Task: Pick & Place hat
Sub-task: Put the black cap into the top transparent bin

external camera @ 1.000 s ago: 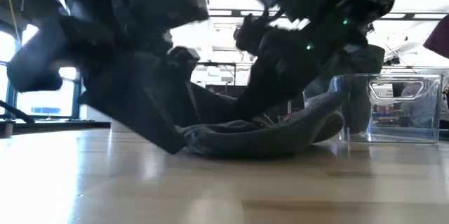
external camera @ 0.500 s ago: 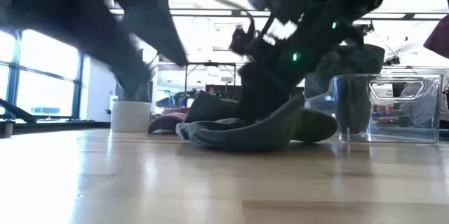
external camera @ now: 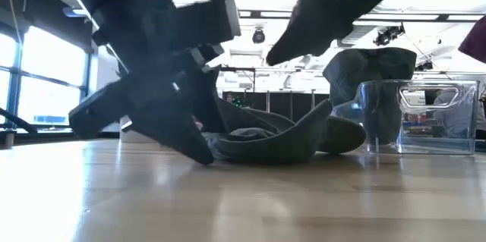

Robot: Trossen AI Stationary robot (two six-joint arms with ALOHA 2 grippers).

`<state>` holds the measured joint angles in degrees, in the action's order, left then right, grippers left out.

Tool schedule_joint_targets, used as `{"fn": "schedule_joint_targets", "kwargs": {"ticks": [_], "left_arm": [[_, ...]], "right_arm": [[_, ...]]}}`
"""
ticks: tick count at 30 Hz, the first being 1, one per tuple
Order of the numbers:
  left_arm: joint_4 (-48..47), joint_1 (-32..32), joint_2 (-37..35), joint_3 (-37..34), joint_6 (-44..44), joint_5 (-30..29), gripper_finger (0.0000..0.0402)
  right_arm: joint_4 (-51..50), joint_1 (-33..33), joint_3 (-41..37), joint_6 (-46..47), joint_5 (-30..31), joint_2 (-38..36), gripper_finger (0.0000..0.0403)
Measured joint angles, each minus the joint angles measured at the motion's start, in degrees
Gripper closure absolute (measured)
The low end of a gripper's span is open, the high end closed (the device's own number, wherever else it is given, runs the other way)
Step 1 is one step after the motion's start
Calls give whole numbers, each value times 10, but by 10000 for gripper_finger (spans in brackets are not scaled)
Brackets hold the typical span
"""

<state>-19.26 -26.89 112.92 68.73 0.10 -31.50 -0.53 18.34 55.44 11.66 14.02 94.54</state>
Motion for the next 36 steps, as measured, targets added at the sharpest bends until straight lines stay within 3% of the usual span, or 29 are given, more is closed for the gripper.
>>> {"fn": "schedule_joint_targets", "kwargs": {"ticks": [7,10,14,19,27,36], "left_arm": [[39,10,15,-1,15,-36,246],[39,11,16,-2,16,-25,302],[40,10,16,-1,32,8,387],[45,-6,-5,0,42,42,376],[39,-25,-18,2,47,72,397],[-77,-62,-18,87,43,72,398]], "right_arm": [[-18,33,0,-5,-41,-5,397],[-22,39,0,-15,-38,-3,400],[-17,34,0,1,14,0,401],[35,1,0,-2,-20,56,402],[142,-65,0,-13,-63,156,401],[146,-74,1,16,56,179,402]]}}
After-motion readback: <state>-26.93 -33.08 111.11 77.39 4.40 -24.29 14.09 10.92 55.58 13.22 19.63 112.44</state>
